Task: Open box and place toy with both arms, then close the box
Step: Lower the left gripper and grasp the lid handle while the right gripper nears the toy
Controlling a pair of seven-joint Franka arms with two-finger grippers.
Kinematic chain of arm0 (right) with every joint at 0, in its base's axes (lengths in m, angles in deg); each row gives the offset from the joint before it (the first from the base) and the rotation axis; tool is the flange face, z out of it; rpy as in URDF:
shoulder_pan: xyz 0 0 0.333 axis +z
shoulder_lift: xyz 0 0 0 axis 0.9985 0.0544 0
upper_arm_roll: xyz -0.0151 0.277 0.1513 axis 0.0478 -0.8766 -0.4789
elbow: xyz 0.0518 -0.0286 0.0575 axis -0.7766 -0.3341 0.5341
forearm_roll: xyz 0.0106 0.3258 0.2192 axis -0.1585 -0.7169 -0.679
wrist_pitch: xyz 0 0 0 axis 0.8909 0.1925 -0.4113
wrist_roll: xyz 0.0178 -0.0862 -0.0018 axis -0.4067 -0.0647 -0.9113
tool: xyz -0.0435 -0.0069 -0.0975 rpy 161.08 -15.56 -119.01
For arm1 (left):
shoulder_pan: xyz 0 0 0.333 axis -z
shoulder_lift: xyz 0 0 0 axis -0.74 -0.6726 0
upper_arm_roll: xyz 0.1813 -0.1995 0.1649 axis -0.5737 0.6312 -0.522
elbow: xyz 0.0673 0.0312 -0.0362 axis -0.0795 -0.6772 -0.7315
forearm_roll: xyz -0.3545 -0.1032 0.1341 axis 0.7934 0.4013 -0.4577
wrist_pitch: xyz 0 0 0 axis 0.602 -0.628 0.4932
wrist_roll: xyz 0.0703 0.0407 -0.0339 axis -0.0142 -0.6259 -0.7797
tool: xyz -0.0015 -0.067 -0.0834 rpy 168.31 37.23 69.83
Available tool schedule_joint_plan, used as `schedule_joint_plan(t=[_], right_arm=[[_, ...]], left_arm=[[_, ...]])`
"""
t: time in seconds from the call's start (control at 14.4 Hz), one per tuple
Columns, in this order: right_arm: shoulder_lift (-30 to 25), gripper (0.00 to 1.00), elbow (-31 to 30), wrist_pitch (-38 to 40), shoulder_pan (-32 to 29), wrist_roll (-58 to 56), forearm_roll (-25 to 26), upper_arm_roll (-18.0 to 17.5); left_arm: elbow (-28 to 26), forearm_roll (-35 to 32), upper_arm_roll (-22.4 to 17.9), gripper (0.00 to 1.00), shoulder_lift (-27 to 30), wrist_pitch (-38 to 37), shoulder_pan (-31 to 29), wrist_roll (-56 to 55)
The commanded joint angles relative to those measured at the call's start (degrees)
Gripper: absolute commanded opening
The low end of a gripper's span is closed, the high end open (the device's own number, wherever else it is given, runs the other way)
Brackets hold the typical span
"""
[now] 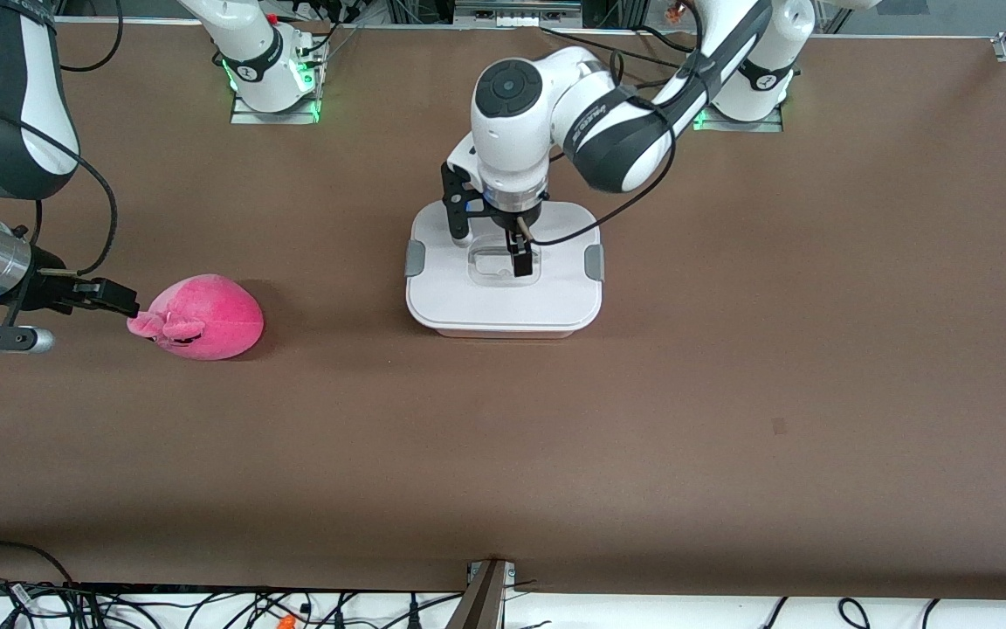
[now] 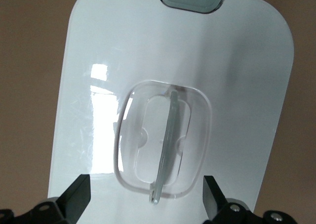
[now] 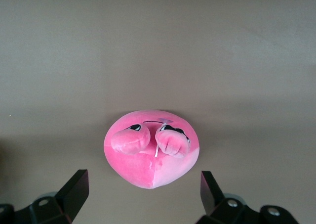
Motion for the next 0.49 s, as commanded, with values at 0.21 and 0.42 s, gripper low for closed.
schedule_joint_plan(t=[0.21,0.42], right_arm=[[-0.7,1.0,-2.1,-0.9,-0.2,-0.1,0.6,-0.3],[-0.6,1.0,-2.9,-1.9,-0.2,-0.1,0.6,-0.3]], left_arm=[[0.0,-5.0,-0.2,1.0,-2.0,1.0,1.4,0.7],[-0.1,-5.9,-0.2,1.0,-1.9,0.8,1.6,0.6]])
